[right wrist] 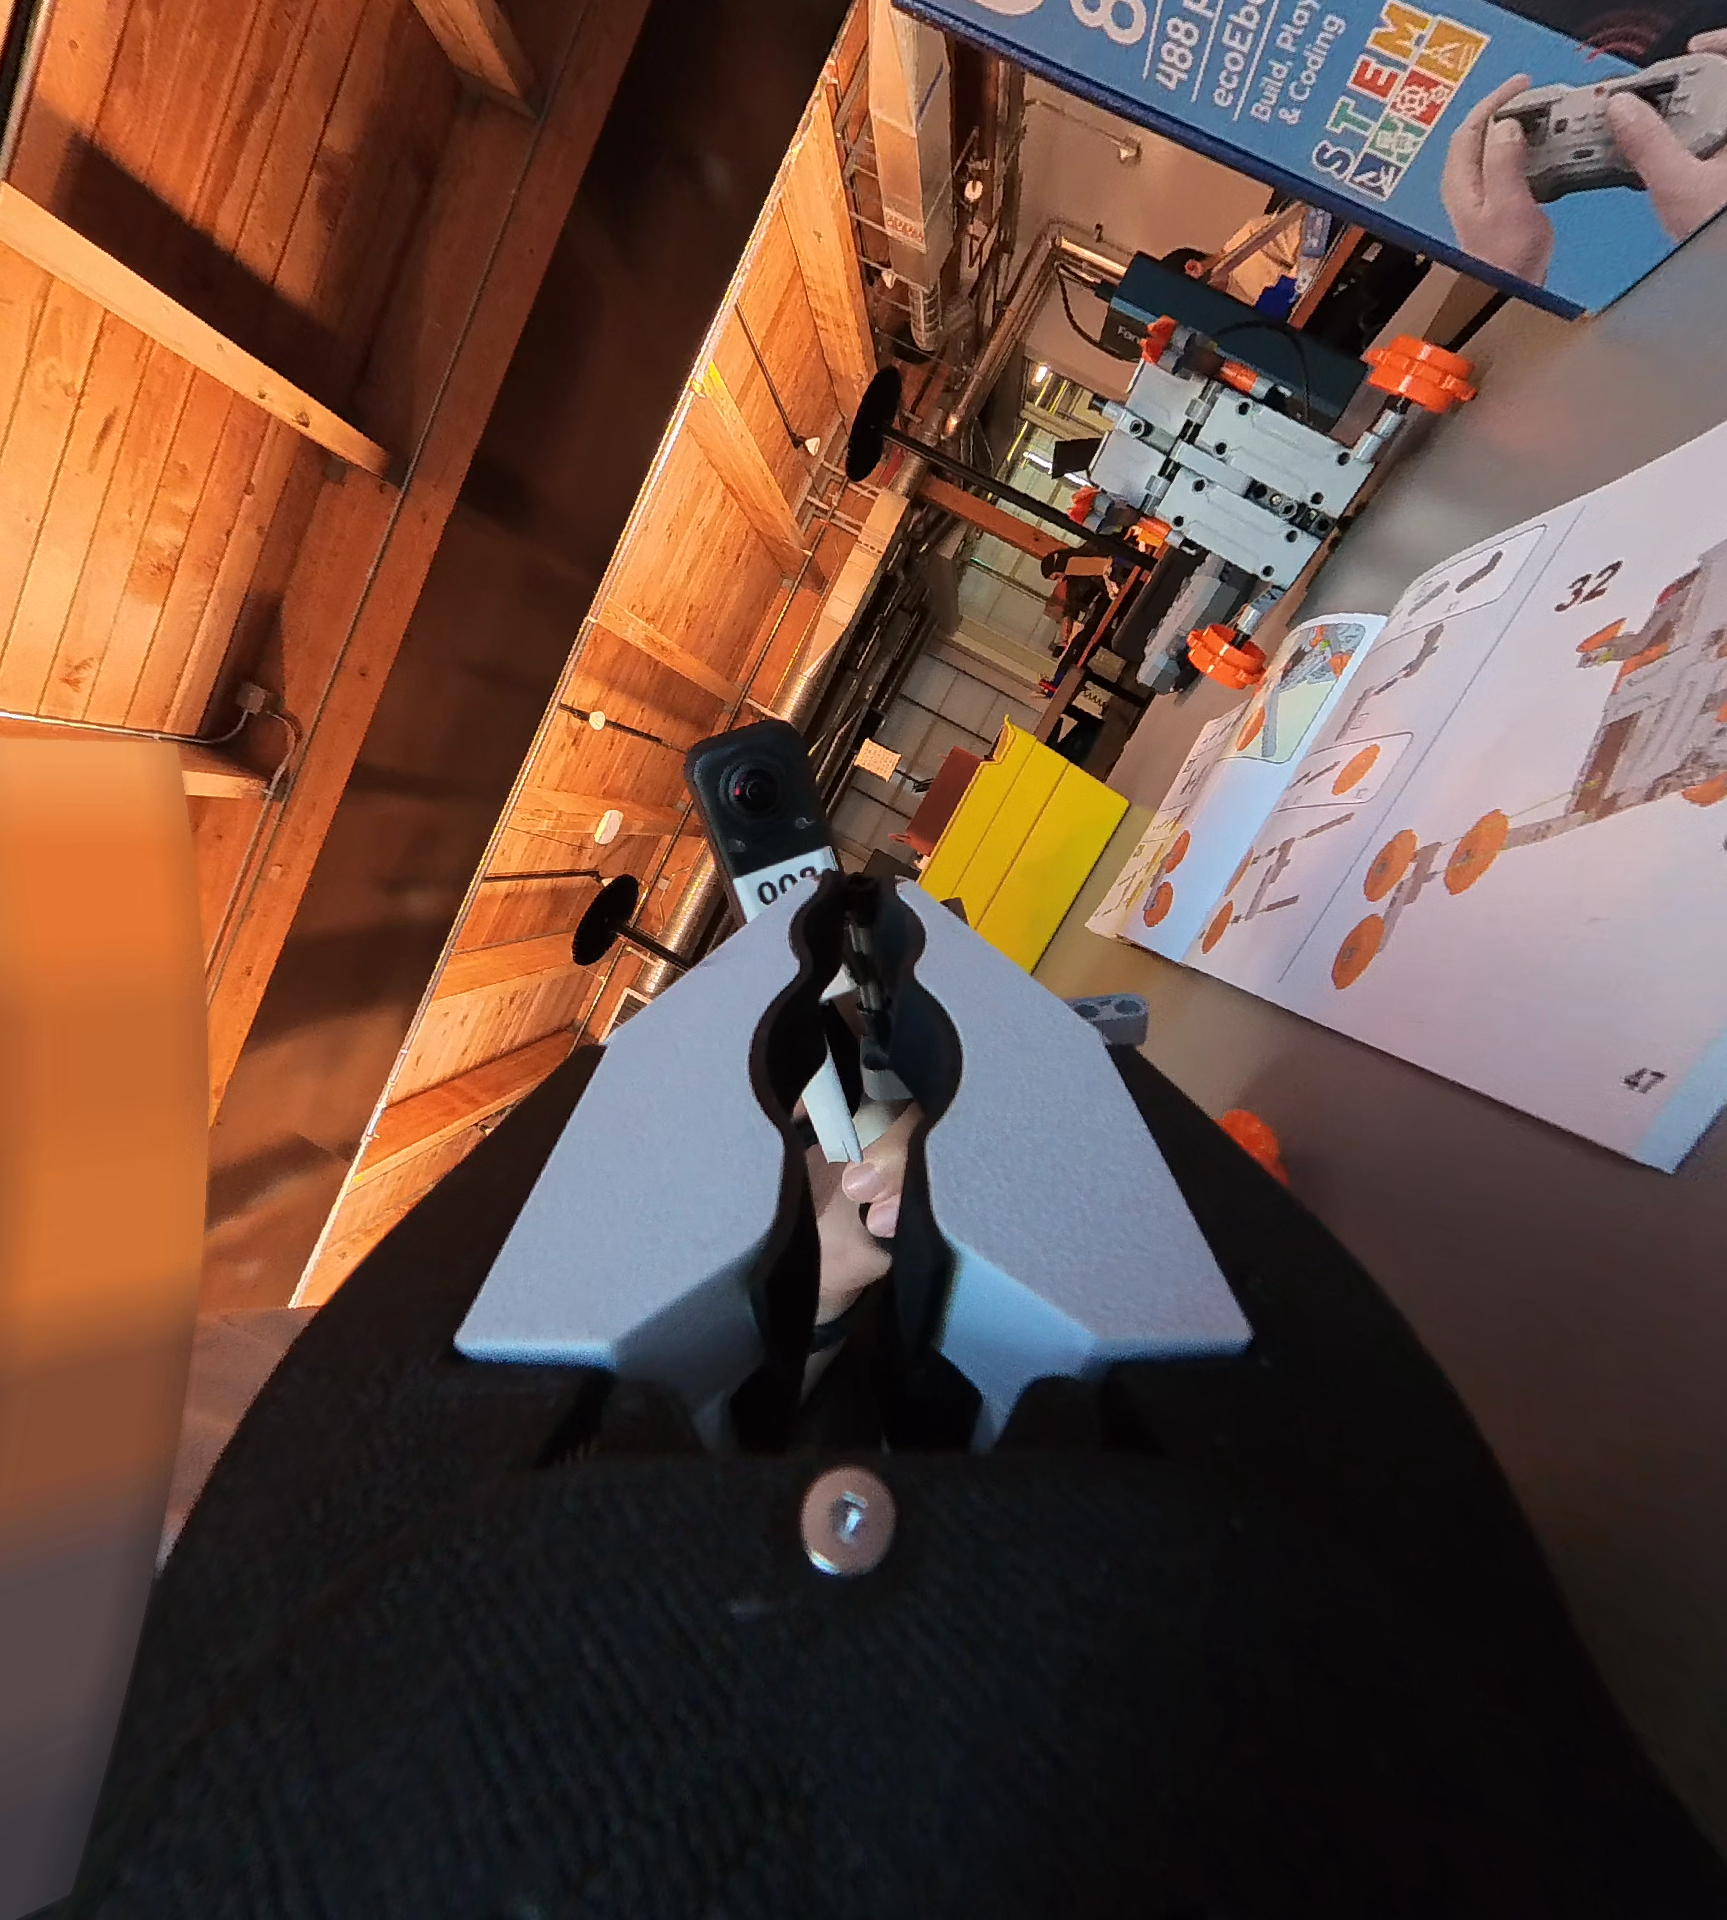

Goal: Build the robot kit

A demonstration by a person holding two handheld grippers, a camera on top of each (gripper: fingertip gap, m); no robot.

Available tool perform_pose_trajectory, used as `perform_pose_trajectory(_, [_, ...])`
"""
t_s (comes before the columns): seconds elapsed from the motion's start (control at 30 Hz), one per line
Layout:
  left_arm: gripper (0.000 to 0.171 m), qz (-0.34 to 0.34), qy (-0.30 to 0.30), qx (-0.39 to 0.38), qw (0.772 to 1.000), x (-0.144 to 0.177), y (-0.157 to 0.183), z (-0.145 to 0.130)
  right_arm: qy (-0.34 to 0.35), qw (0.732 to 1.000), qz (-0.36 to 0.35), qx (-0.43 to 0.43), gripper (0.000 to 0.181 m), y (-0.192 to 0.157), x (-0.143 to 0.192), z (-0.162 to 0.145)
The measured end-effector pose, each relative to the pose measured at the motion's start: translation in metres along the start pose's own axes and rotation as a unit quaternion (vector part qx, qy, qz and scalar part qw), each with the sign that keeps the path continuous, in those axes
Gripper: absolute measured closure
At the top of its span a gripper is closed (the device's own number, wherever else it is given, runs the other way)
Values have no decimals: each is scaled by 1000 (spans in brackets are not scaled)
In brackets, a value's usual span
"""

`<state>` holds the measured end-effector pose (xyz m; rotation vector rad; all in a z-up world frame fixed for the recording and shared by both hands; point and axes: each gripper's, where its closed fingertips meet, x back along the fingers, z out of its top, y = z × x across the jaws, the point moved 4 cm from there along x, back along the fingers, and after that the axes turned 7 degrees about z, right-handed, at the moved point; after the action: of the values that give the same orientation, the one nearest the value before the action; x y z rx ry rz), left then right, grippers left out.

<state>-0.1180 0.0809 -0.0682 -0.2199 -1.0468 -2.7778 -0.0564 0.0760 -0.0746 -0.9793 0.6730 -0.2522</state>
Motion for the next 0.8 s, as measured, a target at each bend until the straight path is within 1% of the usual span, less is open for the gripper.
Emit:
perform_pose_trajectory(0.43, [171,0,2,12,1000,2,-1,0,-11,998,-24,49,176,-1,-3,-2])
perform_pose_trajectory(0.5, [171,0,8,13,1000,3,-1,2,-29,998,-24,50,175,-1,-5,-7])
perform_pose_trajectory(0.67, [171,-15,8,25,1000,4,-3,1,-33,995,-44,84,176,-1,-6,-6])
perform_pose_trajectory(0.8, [171,-30,5,24,999,6,0,2,-38,998,-9,46,175,-3,-7,-6])
